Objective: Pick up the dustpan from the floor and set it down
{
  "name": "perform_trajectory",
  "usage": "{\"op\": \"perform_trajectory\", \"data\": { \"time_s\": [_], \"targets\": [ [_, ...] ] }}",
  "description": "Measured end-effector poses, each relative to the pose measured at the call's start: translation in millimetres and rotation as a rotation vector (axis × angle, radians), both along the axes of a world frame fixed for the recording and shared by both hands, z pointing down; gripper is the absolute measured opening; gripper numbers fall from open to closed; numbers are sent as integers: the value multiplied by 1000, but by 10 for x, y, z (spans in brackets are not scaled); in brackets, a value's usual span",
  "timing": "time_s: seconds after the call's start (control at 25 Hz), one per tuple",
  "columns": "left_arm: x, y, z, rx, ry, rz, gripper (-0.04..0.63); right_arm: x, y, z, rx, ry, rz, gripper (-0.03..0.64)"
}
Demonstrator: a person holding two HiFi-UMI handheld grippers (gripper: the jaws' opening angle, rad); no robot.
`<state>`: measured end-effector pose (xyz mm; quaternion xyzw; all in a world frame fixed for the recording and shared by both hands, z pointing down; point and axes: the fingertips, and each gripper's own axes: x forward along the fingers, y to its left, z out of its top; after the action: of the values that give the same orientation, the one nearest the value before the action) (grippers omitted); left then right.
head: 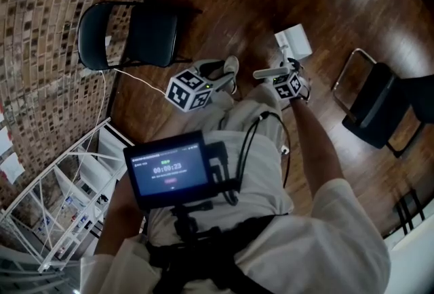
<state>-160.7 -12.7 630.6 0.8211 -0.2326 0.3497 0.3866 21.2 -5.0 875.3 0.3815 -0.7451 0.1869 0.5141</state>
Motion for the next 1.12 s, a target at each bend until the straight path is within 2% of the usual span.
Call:
{"op": "perform_trajectory", "data": {
  "time_s": [0.32,0.56,0.68,0.84,1.12],
  "targets": [
    [19,188,2,7,-7,-5,181,-228,239,147,-47,-11,-43,168],
    [-13,331,7,14,-10,-20,181,-260,287,160,-40,-14,-30,167],
    [1,427,17,10,-9,-27,181,-161,354,139,-54,3,-3,178],
    [88,501,39,20,5,-43,181,44,503,141,-85,7,42,227],
    [301,404,54,21,52,-120,181,329,613,-104,-76,-36,95,227]
  ]
}}
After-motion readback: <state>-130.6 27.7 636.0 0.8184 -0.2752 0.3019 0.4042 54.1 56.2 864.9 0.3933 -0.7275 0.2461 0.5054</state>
